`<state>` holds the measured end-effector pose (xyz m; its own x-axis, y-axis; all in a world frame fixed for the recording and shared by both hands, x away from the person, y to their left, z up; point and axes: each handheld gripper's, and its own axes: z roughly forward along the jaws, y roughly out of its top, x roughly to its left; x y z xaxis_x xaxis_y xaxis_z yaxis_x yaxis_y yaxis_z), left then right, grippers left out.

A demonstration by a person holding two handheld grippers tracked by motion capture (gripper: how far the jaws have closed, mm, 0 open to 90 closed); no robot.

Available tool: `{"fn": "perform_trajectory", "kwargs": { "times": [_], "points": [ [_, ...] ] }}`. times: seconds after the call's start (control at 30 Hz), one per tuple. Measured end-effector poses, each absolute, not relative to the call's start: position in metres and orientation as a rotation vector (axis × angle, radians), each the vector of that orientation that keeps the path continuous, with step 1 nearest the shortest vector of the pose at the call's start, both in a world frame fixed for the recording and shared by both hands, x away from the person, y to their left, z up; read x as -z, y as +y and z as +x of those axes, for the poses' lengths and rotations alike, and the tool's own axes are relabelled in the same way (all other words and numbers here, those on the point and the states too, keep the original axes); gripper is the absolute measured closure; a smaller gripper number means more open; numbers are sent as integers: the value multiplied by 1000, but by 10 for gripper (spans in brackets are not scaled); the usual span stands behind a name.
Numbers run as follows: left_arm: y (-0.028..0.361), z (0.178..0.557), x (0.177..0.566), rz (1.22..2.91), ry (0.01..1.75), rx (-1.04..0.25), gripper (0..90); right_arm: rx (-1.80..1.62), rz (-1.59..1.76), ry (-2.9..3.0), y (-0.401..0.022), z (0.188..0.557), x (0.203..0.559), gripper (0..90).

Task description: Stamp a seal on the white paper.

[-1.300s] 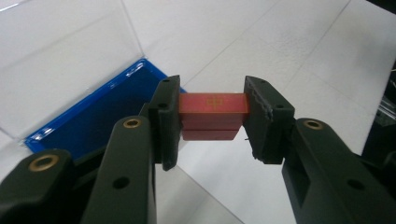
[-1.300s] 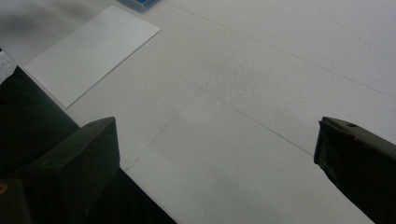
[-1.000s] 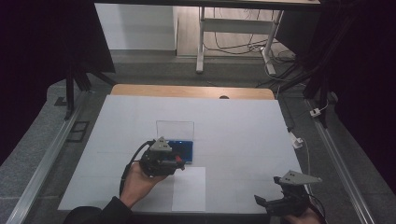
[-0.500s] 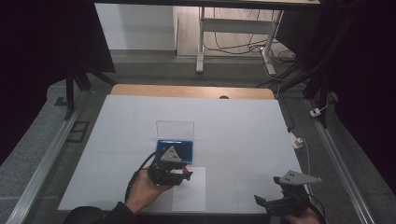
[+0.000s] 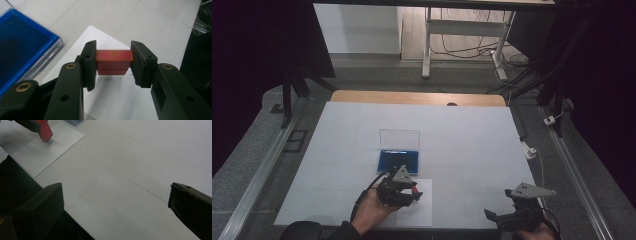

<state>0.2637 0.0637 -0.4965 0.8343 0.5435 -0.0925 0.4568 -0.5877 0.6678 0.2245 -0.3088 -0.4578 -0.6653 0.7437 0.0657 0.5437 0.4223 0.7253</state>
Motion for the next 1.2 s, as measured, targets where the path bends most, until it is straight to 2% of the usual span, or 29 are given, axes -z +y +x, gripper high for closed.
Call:
{"fn": "perform_trajectory", "kwargs": {
  "times": [0.47,1.03,1.2],
  "points": [
    [60,261,505,2345,713,-194,587,-1081,1118,2416,-309,224,458,2],
    [59,252,509,2318,734,-256,591,-1076,1113,2424,-308,224,458,2],
    [63,255,511,2290,748,-210,591,-1076,1112,2424,-308,224,458,2]
  ]
}}
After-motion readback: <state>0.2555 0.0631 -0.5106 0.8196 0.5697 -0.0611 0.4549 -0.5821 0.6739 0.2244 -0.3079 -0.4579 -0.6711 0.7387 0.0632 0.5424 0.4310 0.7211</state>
